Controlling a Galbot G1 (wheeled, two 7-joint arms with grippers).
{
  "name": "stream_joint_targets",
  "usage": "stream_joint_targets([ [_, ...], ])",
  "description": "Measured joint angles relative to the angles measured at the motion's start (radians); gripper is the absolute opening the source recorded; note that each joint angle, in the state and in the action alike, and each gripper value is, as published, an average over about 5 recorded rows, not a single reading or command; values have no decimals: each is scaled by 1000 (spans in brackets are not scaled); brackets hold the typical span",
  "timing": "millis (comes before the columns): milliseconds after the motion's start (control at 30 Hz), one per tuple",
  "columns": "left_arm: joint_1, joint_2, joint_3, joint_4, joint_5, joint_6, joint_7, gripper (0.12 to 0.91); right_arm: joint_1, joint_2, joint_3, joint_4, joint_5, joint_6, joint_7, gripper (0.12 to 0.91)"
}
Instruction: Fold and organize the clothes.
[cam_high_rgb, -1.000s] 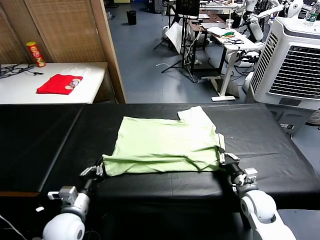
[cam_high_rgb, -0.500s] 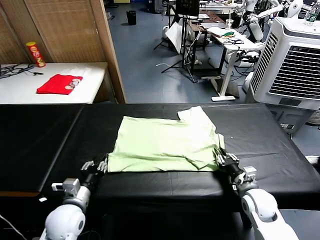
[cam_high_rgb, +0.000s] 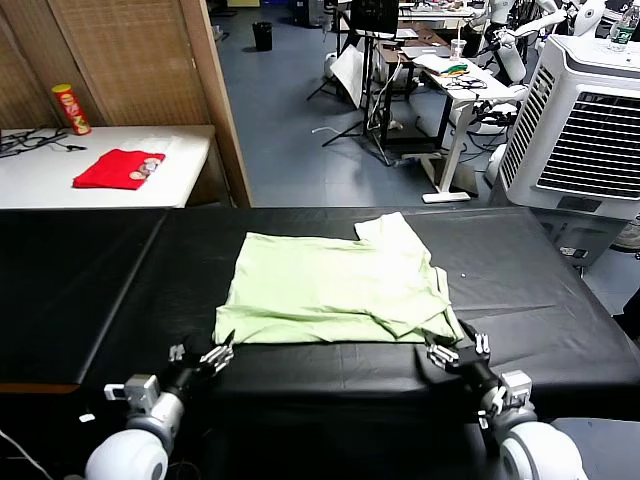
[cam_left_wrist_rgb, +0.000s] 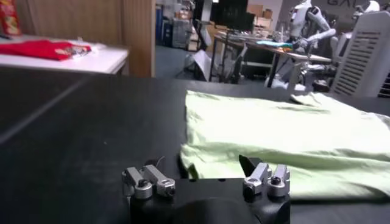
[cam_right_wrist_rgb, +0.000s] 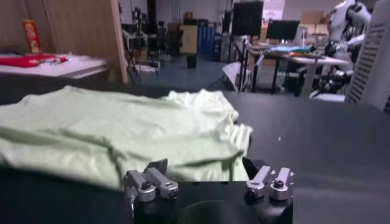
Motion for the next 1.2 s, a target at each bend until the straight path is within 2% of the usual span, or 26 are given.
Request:
stream_joint_targets([
  [133, 1, 2, -1, 6, -10, 3, 14, 778, -4, 1, 0, 0, -3, 0, -1, 639],
  [267, -8, 0, 0, 21, -7, 8, 15, 617, -8, 7, -3, 0, -7, 0, -1, 589],
  [367, -14, -1, 1, 37, -11, 15, 14, 450, -9, 10, -5, -1, -8, 0, -2, 477],
  [500, -13, 1, 1, 45, -47, 24, 15, 224, -10, 9, -6, -4, -9, -3, -2, 253],
  [600, -11, 4, 1, 43, -46, 24, 14, 133, -11, 4, -5, -2, -8, -10, -1, 142],
  [967, 48, 42, -22, 0, 108, 3, 9, 128, -54, -45, 2, 44, 0, -31, -19, 122],
  [1200, 121, 41, -44, -51, 133, 4, 5, 128, -94, -89, 4, 68, 5, -33, -22, 122],
])
